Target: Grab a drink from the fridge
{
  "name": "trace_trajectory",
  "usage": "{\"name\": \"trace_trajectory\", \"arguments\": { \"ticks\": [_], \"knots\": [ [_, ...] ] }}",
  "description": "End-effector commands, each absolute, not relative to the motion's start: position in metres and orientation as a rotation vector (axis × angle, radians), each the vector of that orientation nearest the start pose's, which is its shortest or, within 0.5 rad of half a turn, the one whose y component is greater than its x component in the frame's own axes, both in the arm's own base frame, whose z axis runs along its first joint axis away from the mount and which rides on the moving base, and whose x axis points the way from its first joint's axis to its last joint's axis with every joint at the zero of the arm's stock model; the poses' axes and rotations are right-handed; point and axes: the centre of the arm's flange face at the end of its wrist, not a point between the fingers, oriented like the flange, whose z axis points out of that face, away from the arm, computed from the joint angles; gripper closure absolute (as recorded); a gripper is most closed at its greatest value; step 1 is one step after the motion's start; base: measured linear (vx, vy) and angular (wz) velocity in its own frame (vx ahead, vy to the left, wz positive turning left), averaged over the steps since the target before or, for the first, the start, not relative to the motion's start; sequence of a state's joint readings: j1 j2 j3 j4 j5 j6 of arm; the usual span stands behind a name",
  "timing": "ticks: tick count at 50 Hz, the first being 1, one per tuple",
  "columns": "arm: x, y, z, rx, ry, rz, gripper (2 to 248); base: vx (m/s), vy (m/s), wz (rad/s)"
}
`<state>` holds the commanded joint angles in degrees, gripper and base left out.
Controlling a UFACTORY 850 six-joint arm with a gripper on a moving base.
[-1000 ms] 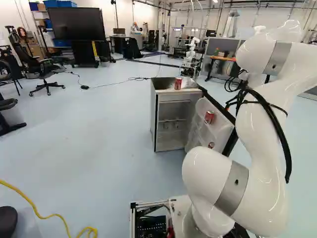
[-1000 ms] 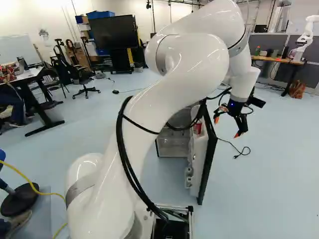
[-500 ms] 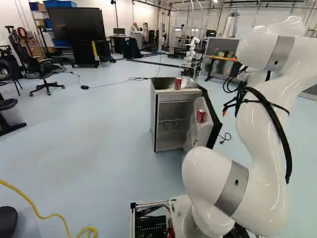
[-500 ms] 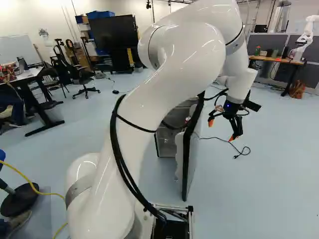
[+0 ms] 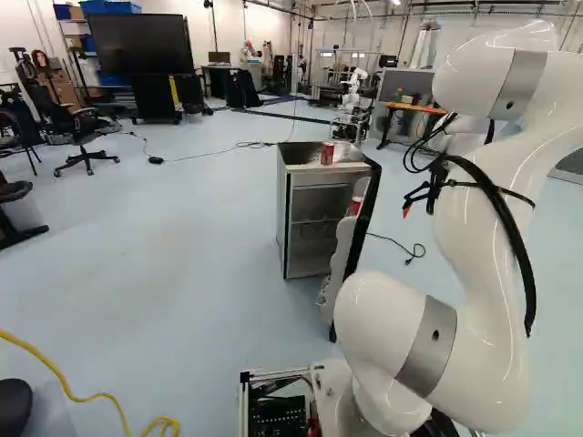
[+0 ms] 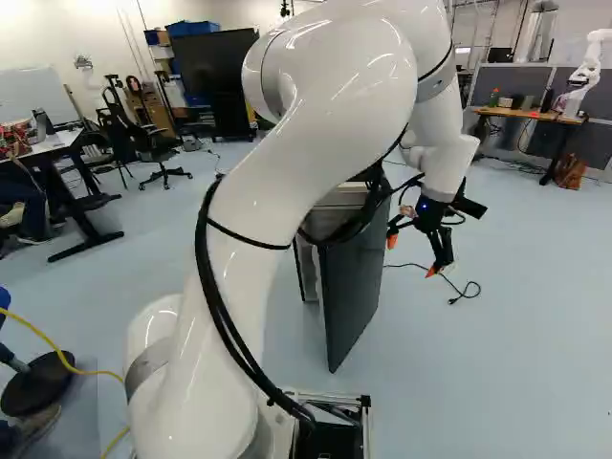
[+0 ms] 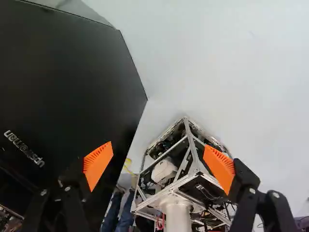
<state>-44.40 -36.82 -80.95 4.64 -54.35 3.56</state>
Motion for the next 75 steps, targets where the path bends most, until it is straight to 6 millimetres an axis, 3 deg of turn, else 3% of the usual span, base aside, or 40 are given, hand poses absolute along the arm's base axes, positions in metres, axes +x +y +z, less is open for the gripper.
{"name": "trace_trajectory", "arguments": {
  "ticks": [38, 75],
  "knots": [
    [0.430, -0.379, 0.379, -3.013, 1.039, 0.236, 3, 0.000, 0.000, 0.000],
    [0.431, -0.324, 0.378, -3.291, 0.626, 0.078, 3, 0.000, 0.000, 0.000]
  ]
}}
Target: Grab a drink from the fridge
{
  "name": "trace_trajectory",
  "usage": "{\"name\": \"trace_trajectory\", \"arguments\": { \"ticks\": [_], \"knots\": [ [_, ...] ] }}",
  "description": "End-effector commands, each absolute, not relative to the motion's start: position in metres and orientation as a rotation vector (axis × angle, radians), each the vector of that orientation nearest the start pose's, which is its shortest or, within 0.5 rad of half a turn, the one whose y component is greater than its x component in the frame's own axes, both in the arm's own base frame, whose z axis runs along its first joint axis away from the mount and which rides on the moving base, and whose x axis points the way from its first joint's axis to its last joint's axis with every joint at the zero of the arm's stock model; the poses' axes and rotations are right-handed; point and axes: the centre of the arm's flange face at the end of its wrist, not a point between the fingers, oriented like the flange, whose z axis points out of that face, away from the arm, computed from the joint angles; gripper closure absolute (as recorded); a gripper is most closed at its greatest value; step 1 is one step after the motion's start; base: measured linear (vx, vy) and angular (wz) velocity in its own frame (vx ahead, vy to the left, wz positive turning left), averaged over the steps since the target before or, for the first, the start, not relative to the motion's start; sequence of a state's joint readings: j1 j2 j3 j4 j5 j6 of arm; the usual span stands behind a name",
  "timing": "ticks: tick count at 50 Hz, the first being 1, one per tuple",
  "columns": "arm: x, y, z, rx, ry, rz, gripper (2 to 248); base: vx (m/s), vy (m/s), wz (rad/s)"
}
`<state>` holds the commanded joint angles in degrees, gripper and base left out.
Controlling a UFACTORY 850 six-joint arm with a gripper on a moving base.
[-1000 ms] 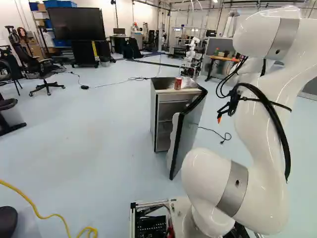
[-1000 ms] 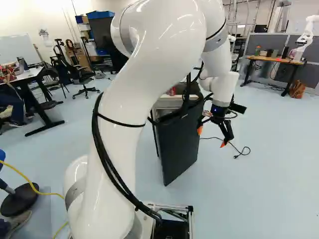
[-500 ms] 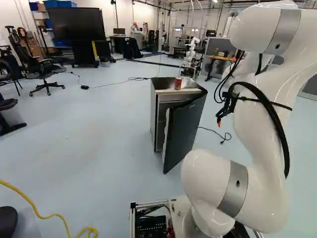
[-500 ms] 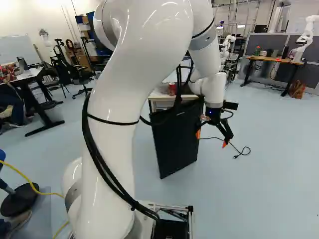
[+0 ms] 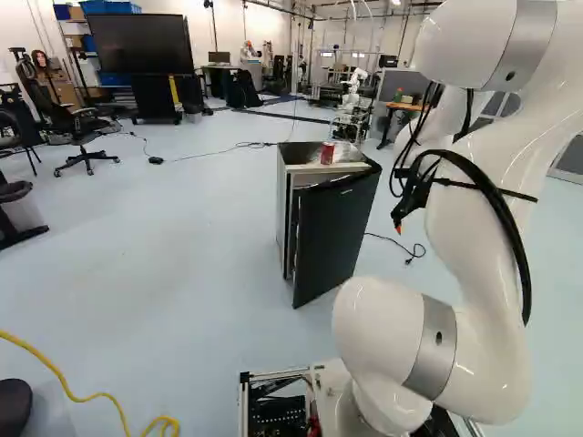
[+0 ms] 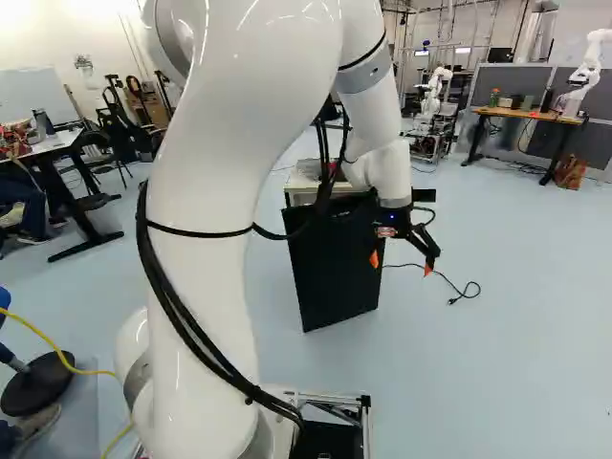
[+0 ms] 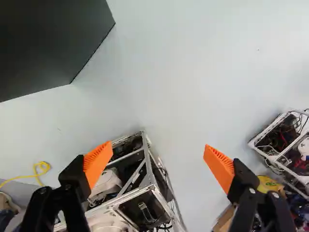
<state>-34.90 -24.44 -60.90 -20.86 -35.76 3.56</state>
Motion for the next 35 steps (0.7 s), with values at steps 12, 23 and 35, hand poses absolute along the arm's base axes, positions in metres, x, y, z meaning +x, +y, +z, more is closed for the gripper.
{"name": "trace_trajectory", "arguments": {
  "ticks": [12, 23, 35],
  "knots": [
    [0.433, -0.303, 0.378, -3.341, 0.495, -0.014, 3, 0.000, 0.000, 0.000],
    [0.430, -0.285, 0.378, -3.372, 0.382, -0.125, 3, 0.000, 0.000, 0.000],
    [0.422, -0.268, 0.380, -3.390, 0.265, -0.265, 3, 0.000, 0.000, 0.000]
  ]
}}
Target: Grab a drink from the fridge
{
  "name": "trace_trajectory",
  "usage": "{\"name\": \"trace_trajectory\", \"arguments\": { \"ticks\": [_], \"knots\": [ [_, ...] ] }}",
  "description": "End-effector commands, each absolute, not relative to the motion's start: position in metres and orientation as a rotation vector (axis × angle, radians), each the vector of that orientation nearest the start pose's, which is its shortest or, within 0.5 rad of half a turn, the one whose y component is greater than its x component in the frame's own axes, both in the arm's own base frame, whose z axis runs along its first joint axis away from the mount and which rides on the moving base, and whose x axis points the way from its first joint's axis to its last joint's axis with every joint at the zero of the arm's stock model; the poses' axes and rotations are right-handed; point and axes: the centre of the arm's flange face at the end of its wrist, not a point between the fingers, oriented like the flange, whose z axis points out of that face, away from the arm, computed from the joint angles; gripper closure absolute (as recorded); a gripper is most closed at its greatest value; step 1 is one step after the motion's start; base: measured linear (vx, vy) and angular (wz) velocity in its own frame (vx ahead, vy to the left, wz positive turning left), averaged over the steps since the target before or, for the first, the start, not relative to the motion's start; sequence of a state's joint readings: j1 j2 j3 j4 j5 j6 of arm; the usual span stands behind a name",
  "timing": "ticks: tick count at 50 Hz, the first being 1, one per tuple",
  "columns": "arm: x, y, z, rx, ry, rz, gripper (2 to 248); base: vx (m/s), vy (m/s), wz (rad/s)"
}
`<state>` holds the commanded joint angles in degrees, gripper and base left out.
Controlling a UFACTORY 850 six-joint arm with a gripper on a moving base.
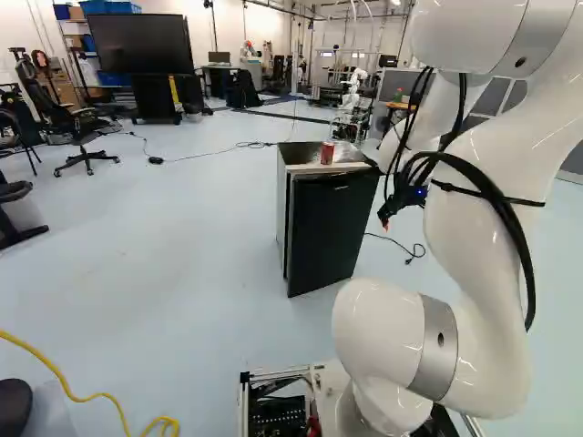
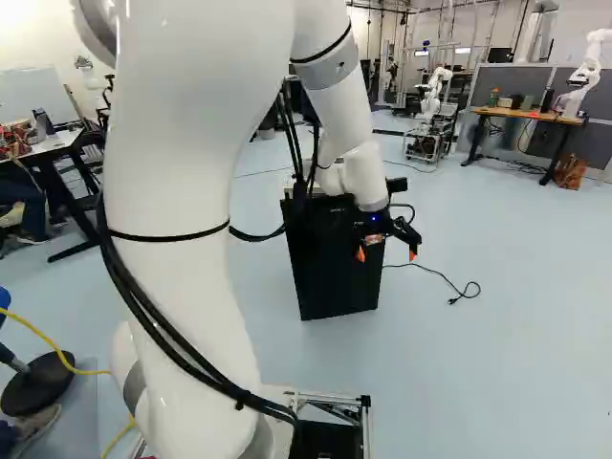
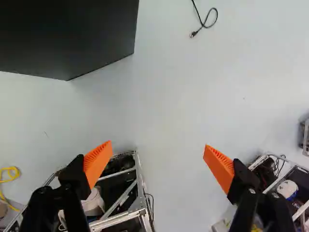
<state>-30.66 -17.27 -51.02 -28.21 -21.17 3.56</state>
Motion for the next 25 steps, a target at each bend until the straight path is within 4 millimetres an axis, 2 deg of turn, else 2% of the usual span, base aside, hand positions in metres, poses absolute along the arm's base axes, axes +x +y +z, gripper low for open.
{"name": "trace_trajectory", "arguments": {
  "ticks": [25],
  "knots": [
    [0.409, -0.227, 0.385, -3.373, -0.010, -0.577, 3, 0.000, 0.000, 0.000]
  ]
}}
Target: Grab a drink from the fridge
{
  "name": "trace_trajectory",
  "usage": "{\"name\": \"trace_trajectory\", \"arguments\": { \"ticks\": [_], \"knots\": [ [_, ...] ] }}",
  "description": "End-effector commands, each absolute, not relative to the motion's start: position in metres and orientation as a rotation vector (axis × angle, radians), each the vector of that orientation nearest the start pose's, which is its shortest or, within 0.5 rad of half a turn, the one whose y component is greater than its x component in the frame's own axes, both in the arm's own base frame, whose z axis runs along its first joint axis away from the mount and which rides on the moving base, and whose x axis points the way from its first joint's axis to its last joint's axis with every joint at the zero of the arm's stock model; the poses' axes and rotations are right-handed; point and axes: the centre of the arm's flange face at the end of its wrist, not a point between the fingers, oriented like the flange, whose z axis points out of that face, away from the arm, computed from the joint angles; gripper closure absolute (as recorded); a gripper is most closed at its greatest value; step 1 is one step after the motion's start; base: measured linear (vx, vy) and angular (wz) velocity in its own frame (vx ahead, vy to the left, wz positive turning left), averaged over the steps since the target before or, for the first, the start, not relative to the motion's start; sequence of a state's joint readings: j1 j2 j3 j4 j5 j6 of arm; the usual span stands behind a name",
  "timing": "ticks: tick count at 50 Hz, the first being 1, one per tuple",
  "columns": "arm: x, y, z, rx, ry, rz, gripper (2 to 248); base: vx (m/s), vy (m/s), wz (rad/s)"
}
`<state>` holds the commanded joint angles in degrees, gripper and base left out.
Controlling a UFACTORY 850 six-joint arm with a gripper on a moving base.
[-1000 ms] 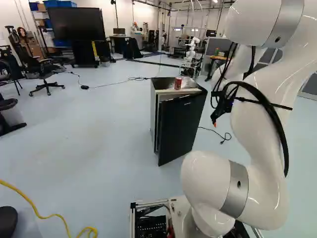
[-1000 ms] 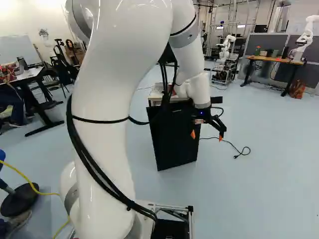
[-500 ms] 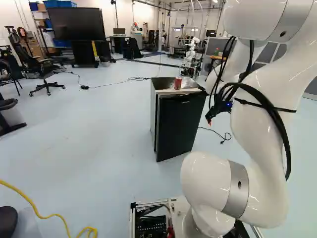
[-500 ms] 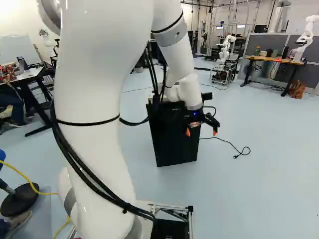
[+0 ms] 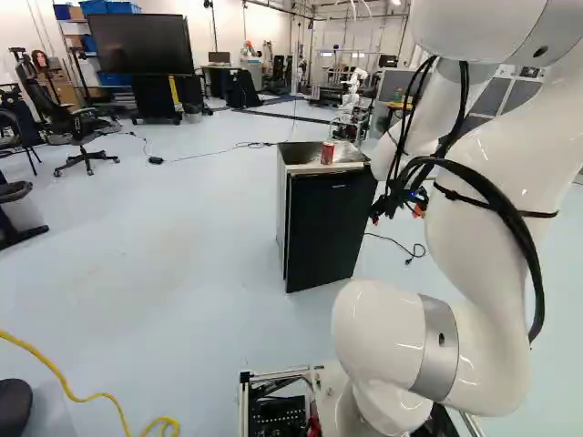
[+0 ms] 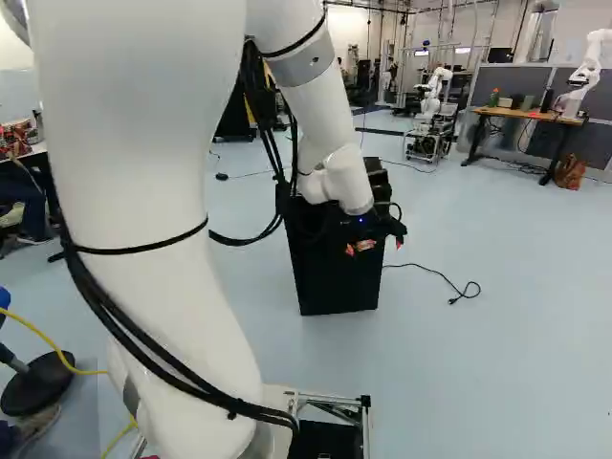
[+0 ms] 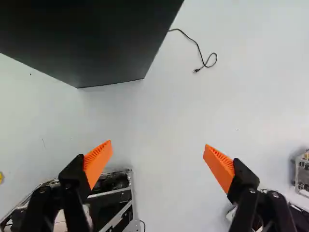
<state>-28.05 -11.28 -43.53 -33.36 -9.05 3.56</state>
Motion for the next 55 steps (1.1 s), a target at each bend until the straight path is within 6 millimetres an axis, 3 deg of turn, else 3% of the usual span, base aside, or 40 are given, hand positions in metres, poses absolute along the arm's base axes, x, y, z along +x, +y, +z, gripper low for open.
{"name": "trace_trajectory", "arguments": {
  "ticks": [36, 55],
  "knots": [
    [0.413, -0.162, 0.355, -3.187, -0.434, -0.894, 3, 0.000, 0.000, 0.000],
    [0.411, -0.125, 0.358, -3.053, -0.553, -1.078, 3, 0.000, 0.000, 0.000]
  ]
}}
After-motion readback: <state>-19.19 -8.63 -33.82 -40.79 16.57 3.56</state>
